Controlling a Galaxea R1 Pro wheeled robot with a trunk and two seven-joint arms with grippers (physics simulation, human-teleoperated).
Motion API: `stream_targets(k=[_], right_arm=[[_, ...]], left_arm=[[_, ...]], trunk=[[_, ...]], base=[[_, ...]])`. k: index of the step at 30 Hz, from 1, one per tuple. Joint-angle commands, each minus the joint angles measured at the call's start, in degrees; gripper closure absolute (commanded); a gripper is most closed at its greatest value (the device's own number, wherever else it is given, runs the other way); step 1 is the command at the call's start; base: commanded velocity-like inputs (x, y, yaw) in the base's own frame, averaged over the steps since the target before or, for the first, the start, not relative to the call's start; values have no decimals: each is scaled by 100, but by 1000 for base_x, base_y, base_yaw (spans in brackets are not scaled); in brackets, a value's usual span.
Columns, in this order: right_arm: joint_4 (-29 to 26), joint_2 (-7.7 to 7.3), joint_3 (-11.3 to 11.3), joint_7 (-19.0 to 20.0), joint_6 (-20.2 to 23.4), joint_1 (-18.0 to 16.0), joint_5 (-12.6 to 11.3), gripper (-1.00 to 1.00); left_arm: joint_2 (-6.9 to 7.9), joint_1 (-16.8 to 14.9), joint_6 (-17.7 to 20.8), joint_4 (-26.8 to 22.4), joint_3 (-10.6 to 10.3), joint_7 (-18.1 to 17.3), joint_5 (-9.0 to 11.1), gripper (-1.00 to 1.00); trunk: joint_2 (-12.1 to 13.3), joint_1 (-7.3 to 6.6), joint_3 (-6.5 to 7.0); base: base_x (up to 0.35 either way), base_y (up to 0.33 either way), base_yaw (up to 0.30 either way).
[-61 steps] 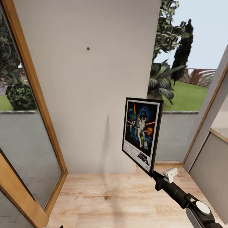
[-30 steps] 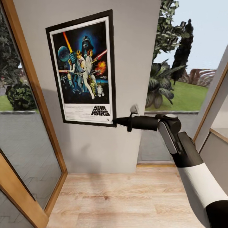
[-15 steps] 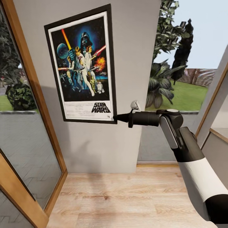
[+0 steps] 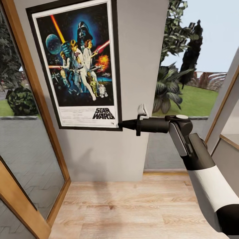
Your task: Pick up the poster from the kitchen countertop and hang it on one of the wall nails in the kitchen.
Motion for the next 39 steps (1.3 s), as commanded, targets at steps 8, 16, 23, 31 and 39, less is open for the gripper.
stream_targets(k=[8, 16, 23, 31, 39], right_arm=[[126, -44, -16, 154, -396, 36, -35, 100], [332, -190, -41, 158, -706, 48, -49, 100], [364, -268, -45, 155, -713, 131, -45, 100], [653, -325, -45, 216, -1191, 226, -51, 100], [758, -342, -45, 395, -1301, 255, -50, 100]], left_arm=[[1, -5, -35, 4, -48, -8, 31, -100], [3, -5, -35, 4, -48, -7, 31, -100], [1, -4, -35, 4, -51, -9, 31, -100], [1, -5, -35, 2, -52, -7, 31, -100], [1, -5, -35, 3, -55, -7, 31, -100]], trunk=[[-13, 4, -13], [-13, 4, -13], [-13, 4, -13], [-13, 4, -13], [-13, 4, -13]], base=[[0, 0, 0], [0, 0, 0], [0, 0, 0], [0, 0, 0], [0, 0, 0]])
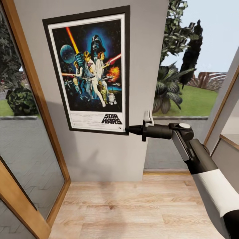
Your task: Pick up the poster from the kitchen countertop and hang it on one of the wall nails in the kitchen.
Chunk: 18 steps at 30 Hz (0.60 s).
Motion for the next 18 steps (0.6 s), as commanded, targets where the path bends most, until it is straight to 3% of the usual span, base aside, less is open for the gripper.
stream_targets(k=[1, 18], right_arm=[[4, -6, 10, 5, 55, 1, -56, 100], [27, -7, 4, 23, 51, 49, -50, 100]], left_arm=[[1, -5, -35, 2, -49, -8, 32, -100], [1, -5, -35, 3, -44, -8, 32, -100]], trunk=[[-13, 4, -13], [-13, 4, -13]], base=[[0, 0, 0], [0, 0, 0]])
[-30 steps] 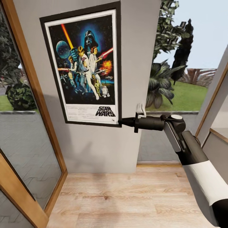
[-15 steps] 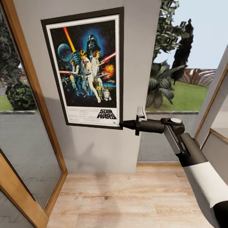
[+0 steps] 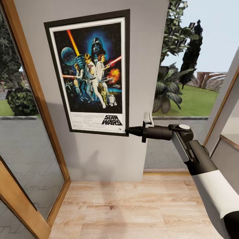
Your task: Pick up the poster from the kitchen countertop and hang it on one of the wall nails in the kitchen.
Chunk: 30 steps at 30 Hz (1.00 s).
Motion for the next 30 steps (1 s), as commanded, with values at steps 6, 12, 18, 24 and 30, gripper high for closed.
stream_targets(k=[6, 12, 18, 24, 30], right_arm=[[73, -5, 8, 0, 56, -8, -56, 100], [83, -5, 7, 57, 60, -7, -69, 100], [84, -5, 7, 238, 60, -7, -73, 100], [84, -5, 7, 278, 61, -9, -72, 100], [84, -5, 7, 276, 61, -7, -66, 100]], left_arm=[[1, -4, -31, 2, -46, -8, 32, -100], [1, -5, -29, 1, -46, -8, 32, -100], [1, -5, -27, 2, -46, -8, 32, -100], [2, -5, -27, 2, -46, -8, 32, -100], [3, -5, -27, 2, -46, -8, 33, -100]], trunk=[[-13, 4, -13], [-13, 4, -13], [-13, 4, -13], [-13, 4, -13], [-13, 4, -13]], base=[[12, 0, 0], [86, 0, 0], [16, 0, 0], [34, 0, 0], [242, 0, 0]])
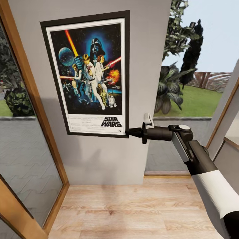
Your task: Pick up the poster from the kitchen countertop and hang it on one of the wall nails in the kitchen.
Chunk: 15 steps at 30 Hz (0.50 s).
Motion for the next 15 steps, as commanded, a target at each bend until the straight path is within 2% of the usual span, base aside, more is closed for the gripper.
stream_targets(k=[1, 9, 13, 15], right_arm=[[1, -6, 11, 0, 60, -7, -55, 100], [1, -6, -4, -29, 66, -7, -54, 100], [119, -6, -249, -7, 64, -7, -59, 100], [164, -6, -298, 2, 62, -9, -60, 100]], left_arm=[[1, -5, -36, 0, -48, -8, 32, -100], [0, -5, -36, 1, -48, -8, 36, -100], [0, -5, -36, 2, -48, -8, 38, -100], [1, -5, -36, 2, -48, -8, 38, -100]], trunk=[[-13, 7, -13], [-13, 7, -13], [-13, 7, -13], [-13, 7, -13]], base=[[310, 0, 0], [328, 0, 0], [333, 0, 0], [334, 0, 0]])
